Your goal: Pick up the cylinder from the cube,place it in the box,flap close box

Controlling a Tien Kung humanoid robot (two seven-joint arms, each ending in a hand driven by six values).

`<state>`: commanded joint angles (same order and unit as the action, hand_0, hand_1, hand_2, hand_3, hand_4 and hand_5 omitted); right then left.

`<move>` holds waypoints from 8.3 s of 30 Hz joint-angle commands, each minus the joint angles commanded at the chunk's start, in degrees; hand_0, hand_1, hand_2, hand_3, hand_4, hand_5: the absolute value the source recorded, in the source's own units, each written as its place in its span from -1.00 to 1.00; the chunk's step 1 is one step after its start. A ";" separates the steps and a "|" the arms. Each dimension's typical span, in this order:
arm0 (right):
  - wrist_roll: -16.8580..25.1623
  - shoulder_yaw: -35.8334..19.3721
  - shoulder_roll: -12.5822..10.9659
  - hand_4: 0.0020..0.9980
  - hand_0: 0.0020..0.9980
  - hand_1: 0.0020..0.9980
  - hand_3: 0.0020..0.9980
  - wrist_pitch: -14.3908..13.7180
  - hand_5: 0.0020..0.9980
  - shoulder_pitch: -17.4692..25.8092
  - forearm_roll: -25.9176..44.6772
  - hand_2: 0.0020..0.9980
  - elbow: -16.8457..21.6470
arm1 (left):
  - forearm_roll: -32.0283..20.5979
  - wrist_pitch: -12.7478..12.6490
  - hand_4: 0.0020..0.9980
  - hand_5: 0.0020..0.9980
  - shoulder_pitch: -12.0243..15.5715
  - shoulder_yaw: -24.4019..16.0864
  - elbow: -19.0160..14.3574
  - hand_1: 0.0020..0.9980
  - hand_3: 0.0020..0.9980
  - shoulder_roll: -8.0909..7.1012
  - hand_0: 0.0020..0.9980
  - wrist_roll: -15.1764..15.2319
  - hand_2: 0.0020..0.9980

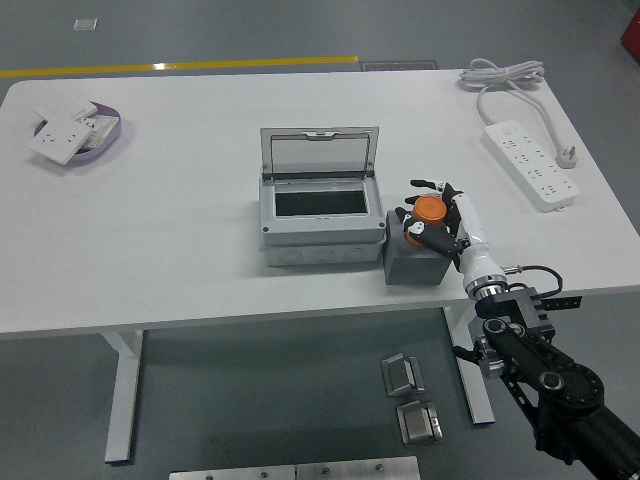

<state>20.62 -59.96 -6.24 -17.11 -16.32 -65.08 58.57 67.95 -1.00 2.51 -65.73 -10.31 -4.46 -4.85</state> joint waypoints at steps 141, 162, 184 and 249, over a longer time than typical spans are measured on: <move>-24.80 23.34 -3.31 0.20 0.41 0.28 0.38 5.46 -0.43 -35.78 -21.88 0.31 -2.34 | 0.72 0.35 0.35 -0.42 -0.75 0.85 0.00 0.24 0.22 -1.25 0.20 -0.24 0.20; -25.94 31.46 -2.00 0.20 0.32 0.26 0.38 8.60 -0.42 -39.38 -17.31 0.31 -13.31 | 0.63 0.44 0.35 -0.42 -1.26 1.34 0.00 0.24 0.21 -1.75 0.20 -0.19 0.20; -29.56 30.66 -7.82 0.19 0.12 0.25 0.39 8.24 -0.42 -30.85 -25.19 0.32 8.24 | 0.34 0.34 0.36 -0.41 -0.70 0.47 0.00 0.24 0.22 -1.44 0.20 0.24 0.20; -7.15 -22.37 -7.87 0.23 0.17 0.29 0.35 0.26 -0.46 6.57 -8.59 0.32 18.22 | 0.46 -0.19 0.36 -0.41 0.77 1.03 0.00 0.24 0.22 -1.83 0.20 0.93 0.20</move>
<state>13.47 -82.33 -14.11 -16.85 -9.75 -73.68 76.79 68.41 -1.18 3.28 -64.70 -10.31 -6.29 -3.92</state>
